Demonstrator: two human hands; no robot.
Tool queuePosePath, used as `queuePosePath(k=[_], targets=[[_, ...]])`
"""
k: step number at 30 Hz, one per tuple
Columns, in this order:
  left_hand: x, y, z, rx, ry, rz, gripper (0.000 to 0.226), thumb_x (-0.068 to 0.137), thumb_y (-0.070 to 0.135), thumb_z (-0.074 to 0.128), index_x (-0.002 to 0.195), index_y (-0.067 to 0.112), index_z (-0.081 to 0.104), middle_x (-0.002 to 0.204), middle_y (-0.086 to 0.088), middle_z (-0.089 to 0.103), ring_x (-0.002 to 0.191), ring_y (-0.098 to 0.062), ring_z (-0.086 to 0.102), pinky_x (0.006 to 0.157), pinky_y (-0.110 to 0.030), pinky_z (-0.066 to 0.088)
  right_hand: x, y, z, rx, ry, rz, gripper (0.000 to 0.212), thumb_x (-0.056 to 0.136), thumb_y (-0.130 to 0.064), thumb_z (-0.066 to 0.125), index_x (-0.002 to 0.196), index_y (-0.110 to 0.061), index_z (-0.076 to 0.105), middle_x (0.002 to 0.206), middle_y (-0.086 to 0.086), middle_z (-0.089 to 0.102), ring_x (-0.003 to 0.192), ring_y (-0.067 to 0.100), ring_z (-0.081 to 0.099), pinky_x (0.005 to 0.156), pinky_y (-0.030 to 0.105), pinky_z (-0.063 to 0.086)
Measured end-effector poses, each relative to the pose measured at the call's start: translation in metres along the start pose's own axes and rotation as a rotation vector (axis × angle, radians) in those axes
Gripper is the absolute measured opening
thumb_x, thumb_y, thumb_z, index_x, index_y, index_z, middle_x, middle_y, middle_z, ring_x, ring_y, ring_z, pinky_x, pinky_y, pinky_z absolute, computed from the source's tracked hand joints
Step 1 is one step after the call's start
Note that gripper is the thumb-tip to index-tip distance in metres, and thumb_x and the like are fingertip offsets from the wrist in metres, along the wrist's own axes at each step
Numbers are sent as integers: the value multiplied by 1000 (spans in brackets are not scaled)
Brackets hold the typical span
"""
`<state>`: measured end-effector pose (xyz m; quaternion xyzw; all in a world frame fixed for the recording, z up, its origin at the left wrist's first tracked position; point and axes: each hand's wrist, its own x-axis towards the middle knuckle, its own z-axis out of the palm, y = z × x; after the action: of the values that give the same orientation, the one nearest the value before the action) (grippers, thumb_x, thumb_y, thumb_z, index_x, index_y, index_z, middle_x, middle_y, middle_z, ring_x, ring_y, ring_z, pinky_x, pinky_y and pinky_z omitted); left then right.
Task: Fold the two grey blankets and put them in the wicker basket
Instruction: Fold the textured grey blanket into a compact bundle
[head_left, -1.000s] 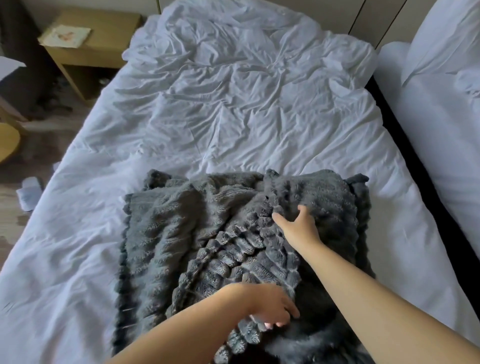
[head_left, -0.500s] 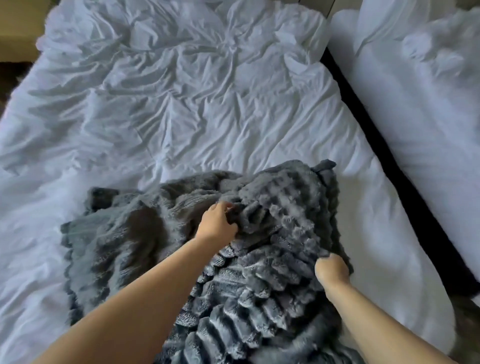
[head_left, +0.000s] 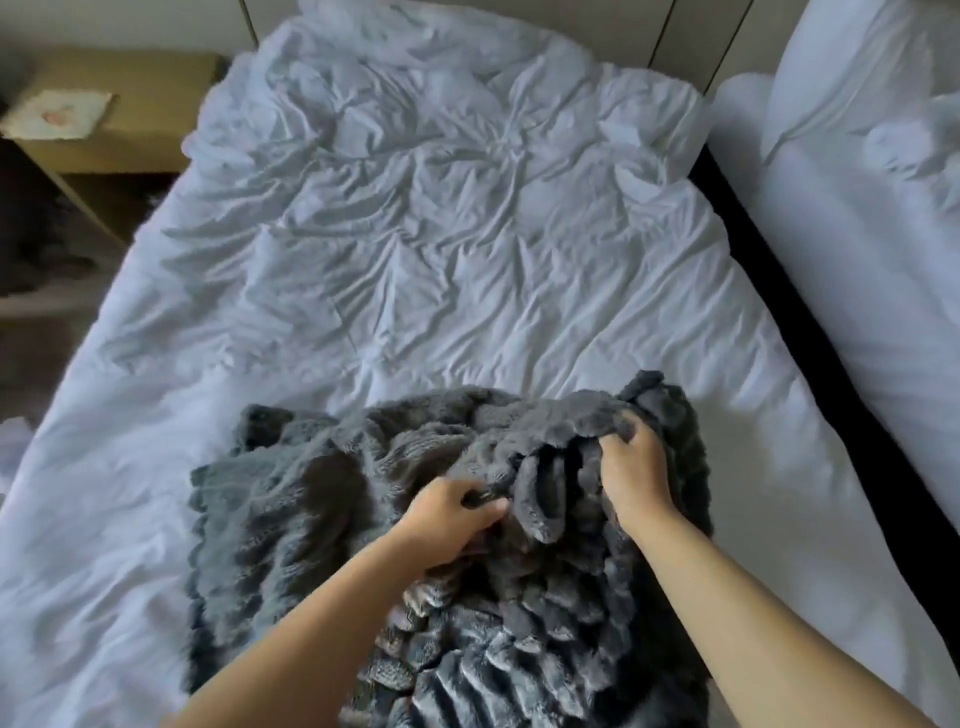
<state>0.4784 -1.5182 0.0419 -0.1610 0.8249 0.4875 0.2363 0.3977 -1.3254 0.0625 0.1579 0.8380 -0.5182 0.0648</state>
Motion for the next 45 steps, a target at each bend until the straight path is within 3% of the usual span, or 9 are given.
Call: queuePosePath(k=[5, 9, 14, 17, 26, 30, 36, 40, 45], targets=[[-34, 68, -80, -607, 487, 132, 22, 90, 33, 63, 75, 20, 72, 61, -13, 66, 55, -27, 63, 55, -44, 55, -16, -82, -22, 686, 318, -17, 19, 81, -31, 52, 76, -29, 70, 81, -5, 71, 76, 17, 66, 65, 30, 50], [-72, 57, -81, -462, 781, 319, 25, 86, 51, 55, 80, 28, 63, 61, -4, 65, 55, -16, 63, 53, -34, 51, -46, -64, -17, 358, 191, -63, 32, 81, -53, 57, 72, -24, 66, 67, -10, 64, 64, 9, 61, 50, 21, 41], [-81, -44, -33, 486, 101, -121, 28, 96, 34, 50, 101, 13, 67, 102, -10, 69, 97, -26, 64, 81, -31, 46, -57, 52, -12, -647, -413, 226, 33, 98, -27, 42, 120, -7, 58, 110, 10, 64, 83, 23, 57, 66, 27, 44], [-96, -94, -9, 656, -187, -398, 42, 98, 33, 43, 127, 5, 56, 130, -11, 60, 119, -24, 56, 94, -26, 42, -69, 98, -30, -730, -421, 303, 36, 98, -11, 39, 124, 6, 56, 115, 15, 61, 82, 23, 55, 74, 27, 44], [-28, -46, 5, 223, 191, -232, 64, 77, 23, 64, 137, 20, 42, 126, -5, 59, 104, -20, 59, 80, -23, 45, -56, 38, -60, 406, 138, 638, 31, 101, -17, 35, 124, -6, 52, 85, 3, 51, 83, 27, 53, 77, 37, 46], [15, -26, 17, 93, 196, -288, 73, 78, 36, 70, 139, 14, 37, 125, -8, 60, 108, -25, 59, 79, -26, 42, -48, 15, -72, 862, 316, 618, 17, 96, -26, 51, 89, -14, 60, 100, 4, 62, 87, 24, 59, 73, 36, 49], [1, -8, 52, -82, 149, -188, 16, 79, 19, 66, 93, 18, 58, 90, 1, 67, 89, -21, 64, 74, -26, 49, -68, 26, -54, 306, -78, 408, 40, 84, -44, 67, 120, -30, 57, 92, -22, 57, 84, 1, 55, 72, 20, 44], [-45, 18, 47, -498, 80, 85, 31, 79, 6, 68, 93, 33, 71, 89, 5, 76, 84, -14, 71, 69, -22, 55, -86, 24, -17, 95, -311, 309, 72, 67, -49, 80, 126, -17, 56, 115, -7, 66, 103, 8, 62, 93, 26, 49], [-73, 34, 1, -341, 132, 231, 31, 72, 8, 67, 96, 26, 71, 81, -5, 73, 71, -16, 62, 73, -38, 56, -79, 11, 1, -164, -391, 283, 33, 68, -22, 74, 99, -11, 69, 88, 4, 72, 81, 21, 67, 74, 31, 55]])
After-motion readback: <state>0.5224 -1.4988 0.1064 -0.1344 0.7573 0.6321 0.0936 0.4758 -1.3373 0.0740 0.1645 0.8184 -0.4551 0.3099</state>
